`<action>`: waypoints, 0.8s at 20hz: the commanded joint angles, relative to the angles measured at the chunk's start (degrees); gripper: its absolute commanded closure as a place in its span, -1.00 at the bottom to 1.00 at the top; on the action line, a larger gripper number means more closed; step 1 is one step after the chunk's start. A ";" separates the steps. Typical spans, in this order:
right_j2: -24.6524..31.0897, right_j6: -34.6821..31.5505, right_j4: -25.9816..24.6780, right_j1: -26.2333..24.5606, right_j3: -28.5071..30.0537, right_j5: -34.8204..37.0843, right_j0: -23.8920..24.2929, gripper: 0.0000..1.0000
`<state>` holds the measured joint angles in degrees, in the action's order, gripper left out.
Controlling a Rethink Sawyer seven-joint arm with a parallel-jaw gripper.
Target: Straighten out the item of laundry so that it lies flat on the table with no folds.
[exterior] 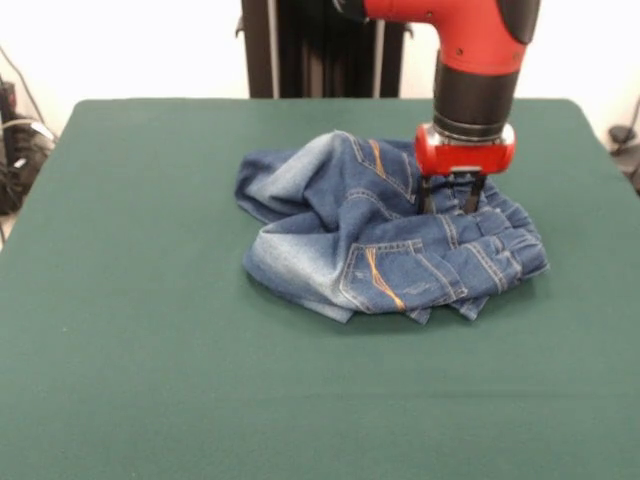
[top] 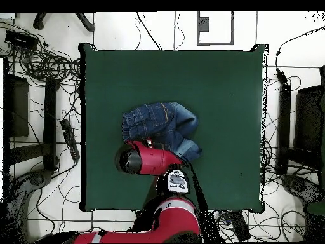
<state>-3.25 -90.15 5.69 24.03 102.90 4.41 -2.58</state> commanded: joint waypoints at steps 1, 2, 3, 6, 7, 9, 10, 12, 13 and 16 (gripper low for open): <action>3.87 -14.12 5.97 -12.25 -9.84 -7.43 -1.98 -1.00; 3.14 -13.92 6.02 -12.47 -10.29 -7.74 -2.60 -1.00; 2.28 -14.03 6.35 -12.67 -10.61 -8.11 -3.36 -1.00; 1.44 -14.23 6.66 -12.95 -10.96 -9.17 -4.04 1.00; 1.32 -14.11 6.66 -12.94 -11.06 -8.88 -4.12 1.00; 0.90 -14.05 6.78 -12.85 -11.13 -8.59 -4.49 1.00; 0.65 -14.19 6.97 -12.77 -11.11 -8.39 -4.73 1.00; 0.42 -14.16 6.95 -12.50 -11.06 -7.82 -4.88 1.00; 0.56 -14.11 6.81 -12.32 -10.92 -7.65 -4.72 1.00; 0.81 -14.26 6.97 -11.70 -10.42 -6.66 -4.57 1.00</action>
<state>-6.27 -90.15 7.23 22.74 100.79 4.53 -7.25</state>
